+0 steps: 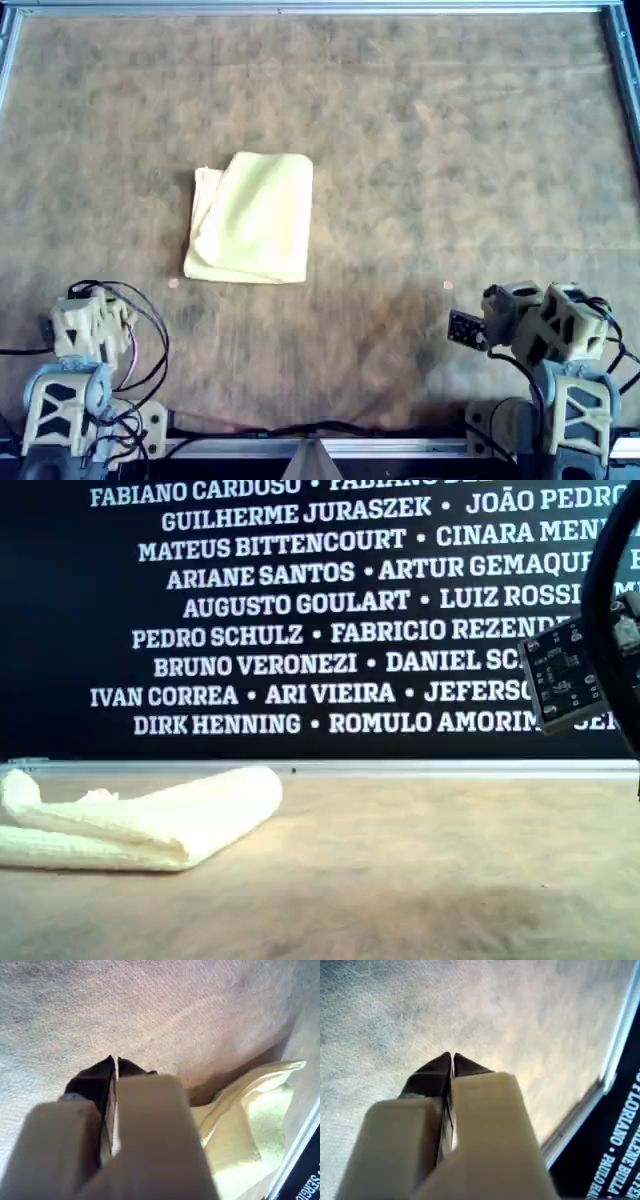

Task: Fold a cloth

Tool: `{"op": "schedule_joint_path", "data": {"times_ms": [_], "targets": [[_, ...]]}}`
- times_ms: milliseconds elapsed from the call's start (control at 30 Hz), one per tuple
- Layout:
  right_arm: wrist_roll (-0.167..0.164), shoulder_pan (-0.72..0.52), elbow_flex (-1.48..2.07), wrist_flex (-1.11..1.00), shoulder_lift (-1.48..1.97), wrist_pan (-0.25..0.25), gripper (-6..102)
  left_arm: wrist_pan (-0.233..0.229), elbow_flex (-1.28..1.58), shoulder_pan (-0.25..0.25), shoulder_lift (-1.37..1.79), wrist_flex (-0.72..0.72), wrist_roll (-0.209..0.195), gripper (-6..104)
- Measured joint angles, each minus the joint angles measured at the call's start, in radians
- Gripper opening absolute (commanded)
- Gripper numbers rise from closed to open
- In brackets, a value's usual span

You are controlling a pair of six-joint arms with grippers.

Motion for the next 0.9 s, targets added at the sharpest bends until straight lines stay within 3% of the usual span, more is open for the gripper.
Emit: {"op": "schedule_joint_path", "data": {"times_ms": [700,900], "targets": [[0.0,0.006,0.0,0.0,0.0,0.0,-1,0.0,0.0,0.0,0.0,0.0,0.0,-1],[0.0,0.132,0.0,0.0,0.0,0.0,-1,0.0,0.0,0.0,0.0,0.0,0.0,-1]]}}
